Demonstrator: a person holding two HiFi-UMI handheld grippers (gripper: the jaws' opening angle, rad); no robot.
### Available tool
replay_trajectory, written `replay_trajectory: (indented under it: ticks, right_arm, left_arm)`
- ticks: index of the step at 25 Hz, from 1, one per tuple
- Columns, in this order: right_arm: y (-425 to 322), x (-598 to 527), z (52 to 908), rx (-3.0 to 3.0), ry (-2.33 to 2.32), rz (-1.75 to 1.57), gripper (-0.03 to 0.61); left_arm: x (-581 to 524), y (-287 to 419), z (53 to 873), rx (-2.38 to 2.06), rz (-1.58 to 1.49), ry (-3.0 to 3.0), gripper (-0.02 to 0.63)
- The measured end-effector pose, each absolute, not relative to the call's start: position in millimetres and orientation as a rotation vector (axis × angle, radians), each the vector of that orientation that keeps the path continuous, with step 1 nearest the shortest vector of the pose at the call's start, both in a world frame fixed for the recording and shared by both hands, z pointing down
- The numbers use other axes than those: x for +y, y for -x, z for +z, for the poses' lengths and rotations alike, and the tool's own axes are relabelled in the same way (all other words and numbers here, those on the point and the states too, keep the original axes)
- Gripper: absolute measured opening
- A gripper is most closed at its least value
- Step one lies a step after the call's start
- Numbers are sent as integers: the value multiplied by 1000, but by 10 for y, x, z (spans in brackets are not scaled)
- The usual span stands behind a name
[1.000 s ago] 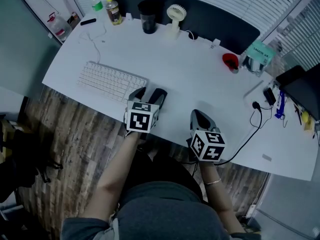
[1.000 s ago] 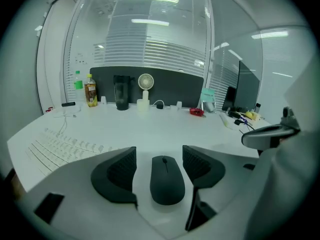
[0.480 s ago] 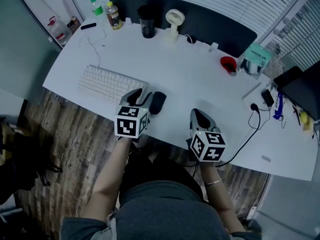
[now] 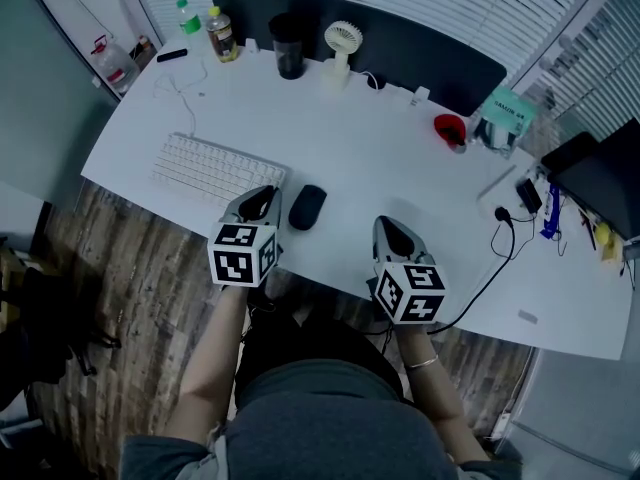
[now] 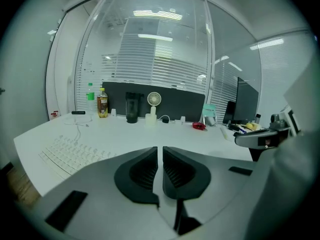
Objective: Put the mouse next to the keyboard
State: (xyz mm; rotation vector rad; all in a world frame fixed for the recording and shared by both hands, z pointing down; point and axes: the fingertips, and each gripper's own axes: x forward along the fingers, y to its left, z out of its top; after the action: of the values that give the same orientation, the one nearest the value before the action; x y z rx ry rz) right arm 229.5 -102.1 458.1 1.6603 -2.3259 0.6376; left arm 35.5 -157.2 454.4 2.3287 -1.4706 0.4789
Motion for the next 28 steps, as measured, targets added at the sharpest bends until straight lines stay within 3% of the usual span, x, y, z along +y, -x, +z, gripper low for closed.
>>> replay_trajectory:
  ticks: [28]
  right_arm:
    - [-2234, -1023, 4465, -2361, -1598, 555, 2]
  left_arm:
    - [-1409, -14, 4377, -1561, 342, -2272, 35]
